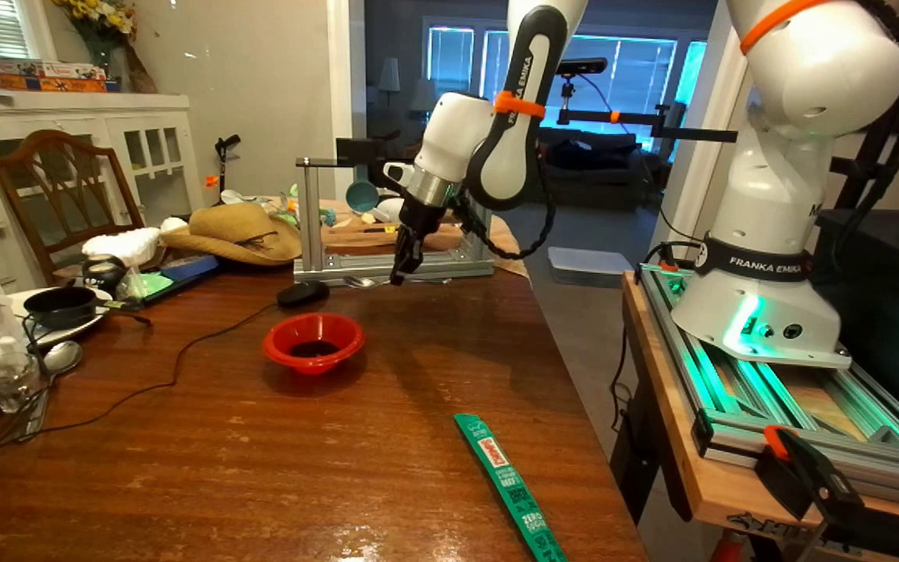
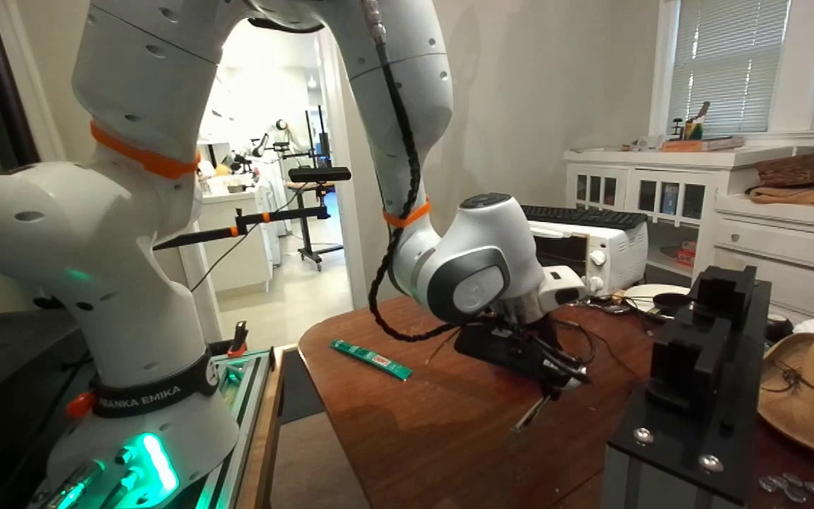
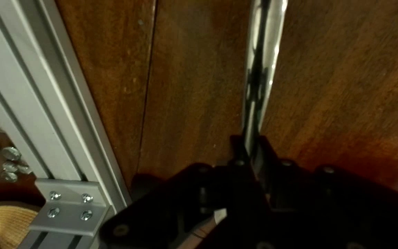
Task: Use a spoon to take a scoop out of the red bowl then empty it back into the bowl and place the spoon back
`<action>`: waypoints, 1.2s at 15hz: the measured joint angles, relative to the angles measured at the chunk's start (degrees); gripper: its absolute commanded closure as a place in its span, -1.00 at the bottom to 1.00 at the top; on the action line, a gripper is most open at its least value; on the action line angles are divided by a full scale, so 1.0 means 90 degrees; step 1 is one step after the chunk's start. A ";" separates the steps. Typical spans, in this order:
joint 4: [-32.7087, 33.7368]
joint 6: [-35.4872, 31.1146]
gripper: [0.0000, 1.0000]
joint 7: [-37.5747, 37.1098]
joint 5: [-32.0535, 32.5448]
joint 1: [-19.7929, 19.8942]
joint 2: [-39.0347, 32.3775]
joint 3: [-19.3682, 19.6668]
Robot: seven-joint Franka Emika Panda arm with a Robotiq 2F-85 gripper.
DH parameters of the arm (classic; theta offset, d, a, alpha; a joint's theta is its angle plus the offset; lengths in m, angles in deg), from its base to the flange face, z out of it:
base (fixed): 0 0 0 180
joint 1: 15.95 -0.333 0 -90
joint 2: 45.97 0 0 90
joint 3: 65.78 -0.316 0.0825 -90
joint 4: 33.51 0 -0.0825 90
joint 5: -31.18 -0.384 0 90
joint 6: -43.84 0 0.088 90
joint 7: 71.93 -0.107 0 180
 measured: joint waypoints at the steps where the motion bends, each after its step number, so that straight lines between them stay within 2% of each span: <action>1: -0.0060 0.0182 0.94 0.0001 0.0000 -0.0324 0.0223 0.0279; 4: -0.0201 0.0811 0.94 0.0016 0.0088 -0.1632 0.0857 0.1407; 6: -0.0211 0.1235 0.94 -0.0009 0.0468 -0.2629 0.1116 0.2257; 8: -0.0192 0.1557 0.94 -0.0099 0.1034 -0.3473 0.1213 0.2903; 14: 0.0087 0.1996 0.94 -0.0990 0.2885 -0.5421 0.0945 0.4042; 18: 0.0475 0.2003 0.94 -0.1717 0.3961 -0.6438 0.0594 0.4697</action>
